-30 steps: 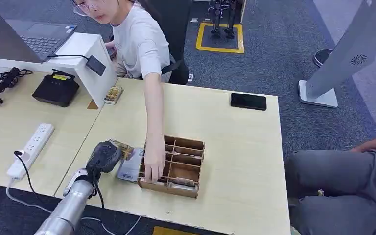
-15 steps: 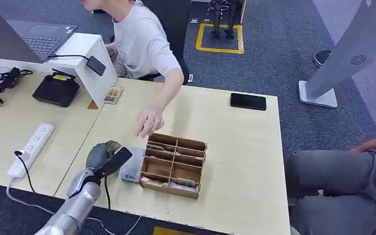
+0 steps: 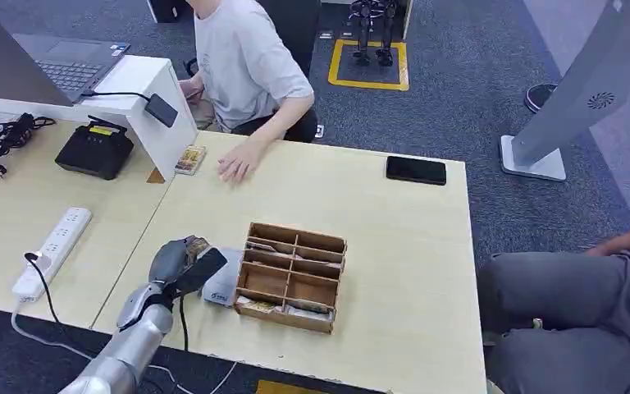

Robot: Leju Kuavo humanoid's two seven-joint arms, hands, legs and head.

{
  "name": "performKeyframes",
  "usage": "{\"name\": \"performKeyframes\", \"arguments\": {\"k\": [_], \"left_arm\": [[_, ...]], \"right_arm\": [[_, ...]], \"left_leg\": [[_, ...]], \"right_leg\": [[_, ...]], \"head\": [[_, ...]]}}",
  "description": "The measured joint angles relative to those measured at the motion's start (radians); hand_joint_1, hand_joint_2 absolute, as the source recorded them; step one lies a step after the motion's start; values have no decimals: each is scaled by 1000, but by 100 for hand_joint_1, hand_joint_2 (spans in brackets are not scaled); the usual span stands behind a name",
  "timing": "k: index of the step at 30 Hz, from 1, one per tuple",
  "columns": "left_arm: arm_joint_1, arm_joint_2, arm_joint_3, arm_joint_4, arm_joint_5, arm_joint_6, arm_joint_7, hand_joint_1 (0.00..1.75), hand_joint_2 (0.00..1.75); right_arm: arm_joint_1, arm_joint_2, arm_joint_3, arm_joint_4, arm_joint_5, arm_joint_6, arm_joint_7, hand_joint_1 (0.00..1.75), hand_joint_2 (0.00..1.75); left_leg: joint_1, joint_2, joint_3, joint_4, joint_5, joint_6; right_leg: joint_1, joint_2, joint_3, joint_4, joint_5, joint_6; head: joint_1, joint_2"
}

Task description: Pass the card to the sensor for recognition and then transmit it.

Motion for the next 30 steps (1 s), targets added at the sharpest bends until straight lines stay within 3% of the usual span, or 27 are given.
{"name": "performKeyframes", "arguments": {"k": [2, 9, 10, 11, 12, 16, 21, 24, 30], "left_arm": [[0, -3, 1, 0, 50, -36, -42, 175, 175], [0, -5, 1, 0, 54, -39, -45, 175, 175], [1, -9, 5, -3, 113, -80, -90, 175, 175], [30, -34, 50, -71, 403, -289, -213, 175, 175], [48, -83, 107, -223, 615, -331, -274, 175, 175], [24, -99, 132, -361, 600, -243, -272, 175, 175], [-9, -105, 137, -422, 505, -79, -313, 175, 175], [-40, -104, 142, -418, 487, -31, -314, 175, 175], [-72, -98, 146, -405, 473, -8, -318, 175, 175]], "right_arm": [[0, 0, 0, 0, 1, 0, 0, 0, 0], [0, 0, 0, 0, 2, 0, 0, 0, 0], [0, 0, 0, 0, 3, 1, 0, 0, 0], [0, 0, 0, 0, 11, 10, 2, 0, 0], [-1, 0, 0, 1, 27, 14, 2, 0, 0], [-1, 0, 4, 1, 47, 23, 1, 0, 0], [-3, 0, 17, 1, 70, 40, -1, 0, 0], [-3, 0, 26, 1, 82, 40, 0, 0, 0], [-4, 0, 30, 1, 84, 44, 0, 0, 0]], "left_leg": [[0, 0, 0, 0, 0, 0], [0, -1, 0, 0, 0, 0], [0, -2, 0, 0, 0, 0], [0, -2, -1, 0, 0, 0], [0, -2, -5, 1, 1, 2], [0, -2, -5, 1, 1, 2], [0, -2, -5, 1, 1, 2], [0, -2, -5, 1, 1, 2], [0, -2, -5, 1, 1, 2]], "right_leg": [[0, 0, 0, 0, 0, 0], [0, 0, 0, 0, 0, 0], [0, -2, 0, 0, 0, 0], [0, -1, -1, 0, 0, 0], [0, -2, -3, 0, 1, 1], [0, -2, -4, 0, 1, 1], [0, -2, -4, 0, 1, 1], [0, -2, -4, 0, 1, 1], [0, -2, -4, 0, 1, 1]], "head": [[0, 0], [0, 0], [0, 0], [0, 0], [0, 0], [0, 0], [0, 0], [0, 0], [0, 0]]}}
